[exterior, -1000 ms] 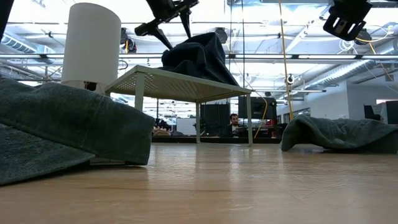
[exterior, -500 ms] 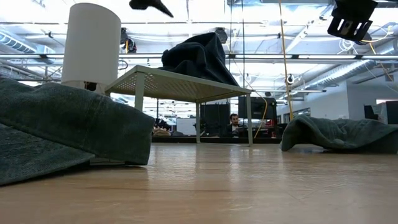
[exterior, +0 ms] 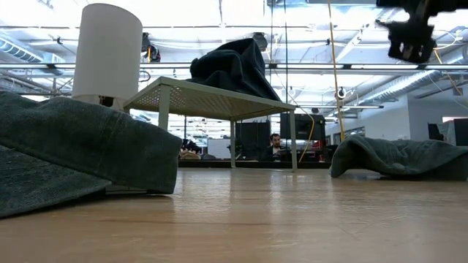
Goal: Pick & Place hat
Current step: Put the top green cap on the shelf
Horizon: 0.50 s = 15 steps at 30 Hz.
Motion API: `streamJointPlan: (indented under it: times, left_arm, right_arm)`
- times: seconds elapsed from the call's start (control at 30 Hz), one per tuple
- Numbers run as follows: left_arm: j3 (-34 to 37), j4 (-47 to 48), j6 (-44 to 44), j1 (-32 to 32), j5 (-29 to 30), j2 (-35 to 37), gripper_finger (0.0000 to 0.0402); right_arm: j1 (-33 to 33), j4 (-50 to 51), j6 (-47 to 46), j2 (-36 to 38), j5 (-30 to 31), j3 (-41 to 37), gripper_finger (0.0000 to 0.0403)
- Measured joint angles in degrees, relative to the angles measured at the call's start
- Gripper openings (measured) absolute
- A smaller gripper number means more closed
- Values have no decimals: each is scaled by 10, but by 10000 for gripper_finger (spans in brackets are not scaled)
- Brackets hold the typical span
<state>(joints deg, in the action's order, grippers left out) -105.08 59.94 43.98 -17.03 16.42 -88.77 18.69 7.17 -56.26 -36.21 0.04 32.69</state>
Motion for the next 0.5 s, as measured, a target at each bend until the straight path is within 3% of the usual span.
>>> streamJointPlan:
  times: [0.27, 0.5]
  left_arm:
    - [0, 1, -11, -60, 6, 0, 295]
    - [0, 23, -57, -71, -35, 0, 276]
  right_arm:
    - [-58, 166, -10, -3, 86, 23, 256]
    - [-170, 185, 71, -17, 29, 25, 256]
